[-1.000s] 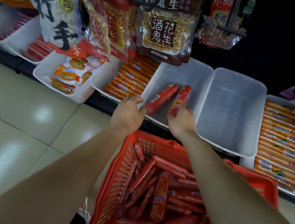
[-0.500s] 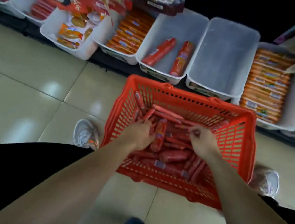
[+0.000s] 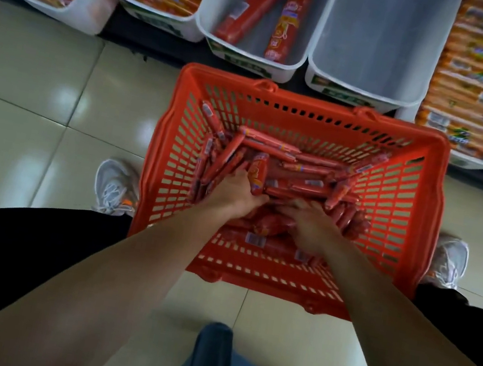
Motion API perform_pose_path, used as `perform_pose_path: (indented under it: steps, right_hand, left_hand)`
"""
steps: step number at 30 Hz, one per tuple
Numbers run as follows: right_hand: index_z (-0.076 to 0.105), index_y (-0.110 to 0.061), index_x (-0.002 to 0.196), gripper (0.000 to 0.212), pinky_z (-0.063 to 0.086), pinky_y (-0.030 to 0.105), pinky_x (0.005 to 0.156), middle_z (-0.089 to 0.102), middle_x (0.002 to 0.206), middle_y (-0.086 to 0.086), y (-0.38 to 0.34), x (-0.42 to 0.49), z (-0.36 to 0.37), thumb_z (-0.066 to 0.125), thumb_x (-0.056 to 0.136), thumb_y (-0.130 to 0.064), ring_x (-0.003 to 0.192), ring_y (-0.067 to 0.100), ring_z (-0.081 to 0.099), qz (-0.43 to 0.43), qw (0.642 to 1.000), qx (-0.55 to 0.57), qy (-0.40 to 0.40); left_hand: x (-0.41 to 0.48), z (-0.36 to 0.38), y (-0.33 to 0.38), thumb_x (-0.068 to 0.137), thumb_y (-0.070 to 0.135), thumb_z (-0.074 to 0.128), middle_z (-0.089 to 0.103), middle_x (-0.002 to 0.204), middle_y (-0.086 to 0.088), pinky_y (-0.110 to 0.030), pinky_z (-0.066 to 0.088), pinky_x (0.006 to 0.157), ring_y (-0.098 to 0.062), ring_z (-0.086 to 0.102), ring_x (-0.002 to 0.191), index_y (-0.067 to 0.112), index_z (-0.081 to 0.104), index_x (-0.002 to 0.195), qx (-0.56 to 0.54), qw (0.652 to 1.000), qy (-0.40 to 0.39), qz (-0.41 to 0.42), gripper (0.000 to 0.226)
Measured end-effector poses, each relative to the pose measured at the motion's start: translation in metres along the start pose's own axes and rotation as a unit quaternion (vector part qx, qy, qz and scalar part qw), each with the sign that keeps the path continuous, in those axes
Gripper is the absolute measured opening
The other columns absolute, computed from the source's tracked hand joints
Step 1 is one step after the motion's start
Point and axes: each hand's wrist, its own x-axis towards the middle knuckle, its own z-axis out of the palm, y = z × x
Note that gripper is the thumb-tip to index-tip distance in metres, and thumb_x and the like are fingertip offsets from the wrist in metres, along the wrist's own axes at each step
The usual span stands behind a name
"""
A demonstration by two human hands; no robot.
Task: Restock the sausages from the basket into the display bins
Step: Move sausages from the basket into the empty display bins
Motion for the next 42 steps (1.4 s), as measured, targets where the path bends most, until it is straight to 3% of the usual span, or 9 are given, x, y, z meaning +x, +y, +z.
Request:
perform_pose_path:
  steps: [8,14,20,25,29,32,35,38,42]
  right_hand:
    - [0.041,-0.029,0.148,0.068,0.039,0.043,0.105,0.036,0.147,-0.003,0.000,0.009,0.000,0.069,0.086,-0.022,0.126,0.024,0.033,-0.030,0.998,-0.063,-0.002]
    - [0.033,-0.018,0.147,0.063,0.035,0.037,0.109,0.043,0.148,0.009,-0.019,-0.020,-0.040,0.061,0.095,-0.037,0.133,0.030,0.042,0.007,0.996,0.070,0.045]
    - [0.044,-0.030,0.137,0.055,0.045,0.038,0.096,0.057,0.125,0.009,-0.050,-0.051,-0.097,0.051,0.092,-0.061,0.111,0.032,0.059,0.067,0.950,0.238,0.194]
    - [0.053,-0.018,0.114,0.036,0.048,0.019,0.055,0.066,0.082,0.002,-0.071,-0.067,-0.149,0.073,0.085,-0.026,0.066,0.017,0.061,0.084,0.868,0.425,0.244]
    - [0.057,-0.013,0.113,0.044,0.050,0.029,0.058,0.070,0.081,0.008,-0.076,-0.056,-0.179,0.072,0.072,-0.014,0.062,0.018,0.061,0.071,0.856,0.435,0.272]
    - [0.050,-0.024,0.115,0.047,0.048,0.026,0.053,0.069,0.083,0.002,-0.075,-0.042,-0.199,0.073,0.077,-0.011,0.061,0.020,0.062,0.083,0.847,0.430,0.303]
    - [0.047,-0.031,0.119,0.055,0.057,0.040,0.065,0.071,0.090,0.002,-0.068,-0.019,-0.211,0.076,0.073,-0.022,0.065,0.023,0.068,0.095,0.823,0.450,0.333]
    - [0.047,-0.037,0.116,0.053,0.058,0.043,0.075,0.070,0.098,-0.001,-0.058,0.008,-0.216,0.078,0.074,-0.027,0.078,0.022,0.070,0.089,0.810,0.451,0.365]
    - [0.049,-0.047,0.107,0.048,0.058,0.044,0.075,0.067,0.092,-0.012,-0.048,0.034,-0.224,0.081,0.074,-0.033,0.077,0.019,0.070,0.078,0.791,0.462,0.394]
  left_hand:
    - [0.006,-0.022,-0.003,0.080,0.037,0.079,0.056,0.134,-0.007,-0.034,0.048,0.090,-0.022,0.057,0.105,0.016,0.040,0.144,-0.034,0.996,-0.074,-0.039,0.078]
    - [-0.025,-0.055,-0.008,0.073,0.040,0.079,0.065,0.112,-0.003,-0.033,0.051,0.084,-0.022,0.063,0.098,0.018,0.060,0.119,-0.074,0.997,-0.009,-0.019,0.054]
    - [-0.068,-0.097,0.004,0.066,0.035,0.084,0.072,0.098,-0.002,-0.031,0.052,0.082,-0.019,0.068,0.088,0.021,0.069,0.105,-0.106,0.992,0.055,0.043,0.044]
    - [-0.091,-0.134,0.014,0.072,0.023,0.084,0.074,0.097,-0.006,-0.033,0.054,0.083,-0.025,0.070,0.090,0.019,0.069,0.103,-0.112,0.986,0.086,0.086,0.035]
    - [-0.094,-0.167,0.025,0.074,0.012,0.081,0.070,0.088,-0.003,-0.017,0.048,0.057,-0.013,0.063,0.067,0.015,0.069,0.108,-0.081,0.984,0.096,0.123,0.036]
    - [-0.084,-0.198,0.027,0.058,0.026,0.083,0.075,0.093,-0.003,-0.027,0.055,0.078,-0.018,0.070,0.081,0.022,0.074,0.107,-0.087,0.982,0.088,0.145,0.049]
    - [-0.063,-0.227,0.025,0.056,0.027,0.083,0.077,0.088,0.000,-0.041,0.057,0.088,-0.019,0.073,0.086,0.027,0.077,0.099,-0.093,0.983,0.063,0.148,0.043]
    - [-0.048,-0.250,0.027,0.070,0.013,0.083,0.077,0.100,-0.007,-0.041,0.056,0.095,-0.021,0.072,0.096,0.022,0.075,0.108,-0.107,0.983,-0.014,0.148,0.039]
    - [-0.022,-0.276,0.027,0.067,0.025,0.080,0.074,0.111,-0.005,-0.037,0.055,0.096,-0.020,0.070,0.104,0.021,0.071,0.121,-0.159,0.972,-0.051,0.164,0.055]
